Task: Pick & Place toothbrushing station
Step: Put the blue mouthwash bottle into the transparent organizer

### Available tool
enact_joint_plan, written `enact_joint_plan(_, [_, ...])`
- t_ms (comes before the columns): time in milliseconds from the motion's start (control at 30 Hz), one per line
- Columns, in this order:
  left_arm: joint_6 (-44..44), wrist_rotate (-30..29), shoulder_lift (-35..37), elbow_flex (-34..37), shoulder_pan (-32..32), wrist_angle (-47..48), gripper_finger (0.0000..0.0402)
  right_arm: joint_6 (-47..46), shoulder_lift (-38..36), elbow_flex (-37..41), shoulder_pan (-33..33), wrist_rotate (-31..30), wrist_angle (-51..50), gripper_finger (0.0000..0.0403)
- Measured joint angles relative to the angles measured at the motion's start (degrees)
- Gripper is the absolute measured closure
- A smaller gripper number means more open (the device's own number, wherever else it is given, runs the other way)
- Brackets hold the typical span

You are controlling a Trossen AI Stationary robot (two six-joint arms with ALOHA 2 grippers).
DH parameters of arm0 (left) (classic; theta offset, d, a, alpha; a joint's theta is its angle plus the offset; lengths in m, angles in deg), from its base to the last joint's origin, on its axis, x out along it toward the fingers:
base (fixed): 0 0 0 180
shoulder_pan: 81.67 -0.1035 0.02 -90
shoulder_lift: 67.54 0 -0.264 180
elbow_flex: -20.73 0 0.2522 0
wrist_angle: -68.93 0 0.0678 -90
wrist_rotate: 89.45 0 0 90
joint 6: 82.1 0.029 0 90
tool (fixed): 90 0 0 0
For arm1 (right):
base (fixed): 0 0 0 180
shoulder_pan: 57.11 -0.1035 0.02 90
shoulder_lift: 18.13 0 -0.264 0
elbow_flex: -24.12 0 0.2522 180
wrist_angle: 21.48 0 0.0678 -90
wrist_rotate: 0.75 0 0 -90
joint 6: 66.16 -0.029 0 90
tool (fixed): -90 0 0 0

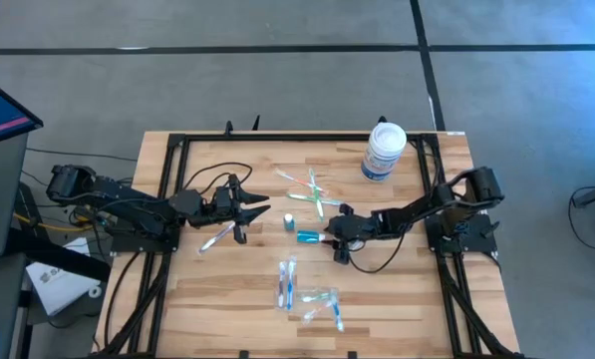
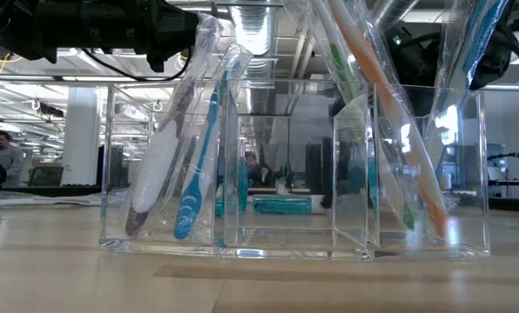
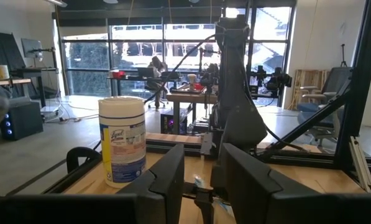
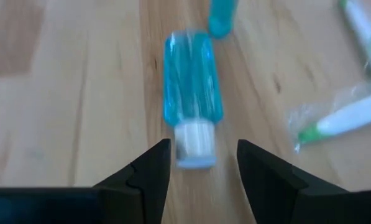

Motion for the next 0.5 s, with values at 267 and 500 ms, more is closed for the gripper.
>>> enact_joint_plan(267, [0.0, 0.1, 0.0, 0.0, 0.0, 0.0, 0.0298, 0.0, 0.0, 0.1, 0.0, 0.0, 0.1, 0.0238])
enact_joint_plan(500, [0.0, 0.2, 0.0, 0.0, 0.0, 0.0, 0.0298, 0.0, 0.0, 0.1, 0.0, 0.0, 0.0, 0.0251])
